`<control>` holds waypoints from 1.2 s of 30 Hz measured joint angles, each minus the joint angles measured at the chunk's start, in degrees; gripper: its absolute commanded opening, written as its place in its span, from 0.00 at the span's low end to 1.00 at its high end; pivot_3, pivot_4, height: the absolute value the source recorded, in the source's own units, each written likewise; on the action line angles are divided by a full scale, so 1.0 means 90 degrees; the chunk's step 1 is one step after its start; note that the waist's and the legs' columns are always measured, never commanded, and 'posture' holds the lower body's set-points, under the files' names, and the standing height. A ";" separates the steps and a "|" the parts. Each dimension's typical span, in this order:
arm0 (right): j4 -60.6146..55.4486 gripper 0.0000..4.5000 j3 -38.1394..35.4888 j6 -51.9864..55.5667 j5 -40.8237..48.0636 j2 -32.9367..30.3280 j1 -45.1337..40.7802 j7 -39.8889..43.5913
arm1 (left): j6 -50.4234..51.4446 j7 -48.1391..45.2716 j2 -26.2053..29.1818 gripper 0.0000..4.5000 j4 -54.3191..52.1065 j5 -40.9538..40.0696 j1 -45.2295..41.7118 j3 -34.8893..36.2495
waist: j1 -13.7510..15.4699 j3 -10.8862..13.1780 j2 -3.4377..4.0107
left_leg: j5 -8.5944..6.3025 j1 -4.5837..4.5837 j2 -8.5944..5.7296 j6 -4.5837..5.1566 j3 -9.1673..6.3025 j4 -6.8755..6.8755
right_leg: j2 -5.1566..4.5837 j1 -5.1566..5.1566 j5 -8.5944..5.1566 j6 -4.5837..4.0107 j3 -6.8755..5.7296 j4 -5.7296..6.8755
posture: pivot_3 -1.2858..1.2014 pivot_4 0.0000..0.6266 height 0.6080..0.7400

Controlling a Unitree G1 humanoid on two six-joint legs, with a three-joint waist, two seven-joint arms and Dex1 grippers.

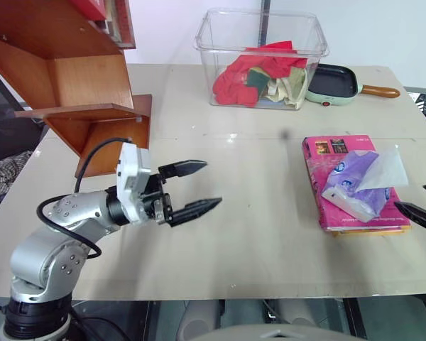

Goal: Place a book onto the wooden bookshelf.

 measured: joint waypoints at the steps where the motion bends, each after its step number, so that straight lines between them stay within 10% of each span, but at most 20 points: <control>1: -0.0135 1.00 0.0100 0.0449 0.0277 0.0019 -0.0180 -0.0299 | -0.0094 -0.0111 0.0011 0.99 -0.0107 0.0005 0.0067 -0.0058 | 0.0011 0.0000 0.0000 | 0.0000 0.0000 -0.0002 0.0000 0.0002 0.0000 | 0.0000 0.0001 0.0000 0.0000 0.0000 0.0000 | 0.52 0.24 1.00; 8: -0.0231 0.95 0.0692 0.2002 0.1043 0.0346 -0.1292 -0.1824 | -0.0219 -0.0086 0.0011 1.00 -0.0133 0.0086 0.0154 -0.0092 | 0.0041 0.0001 -0.0002 | 0.0000 -0.0007 -0.0005 0.0001 0.0001 0.0002 | 0.0001 -0.0001 0.0006 0.0011 -0.0012 -0.0001 | 0.52 0.24 1.00; 18: -0.0113 0.01 0.1280 0.1553 0.0671 0.0364 -0.1402 -0.1925 | -0.0396 0.0087 -0.0077 1.00 -0.0133 0.0248 0.0376 -0.0097 | 0.0023 0.0001 -0.0003 | 0.0000 -0.0006 -0.0004 0.0001 0.0002 0.0002 | 0.0001 -0.0001 0.0014 0.0027 -0.0013 -0.0003 | 0.52 0.24 1.00; 36: 0.4321 0.01 -0.0318 0.0746 -0.0525 0.0377 -0.3293 -0.3859 | -0.0431 -0.0010 -0.0162 1.00 -0.0137 0.0118 0.0312 -0.0291 | -0.0023 0.0003 0.0007 | 0.0000 -0.0001 -0.0008 0.0002 0.0019 -0.0006 | 0.0002 -0.0002 0.0015 0.0025 0.0004 -0.0003 | 0.52 0.24 1.00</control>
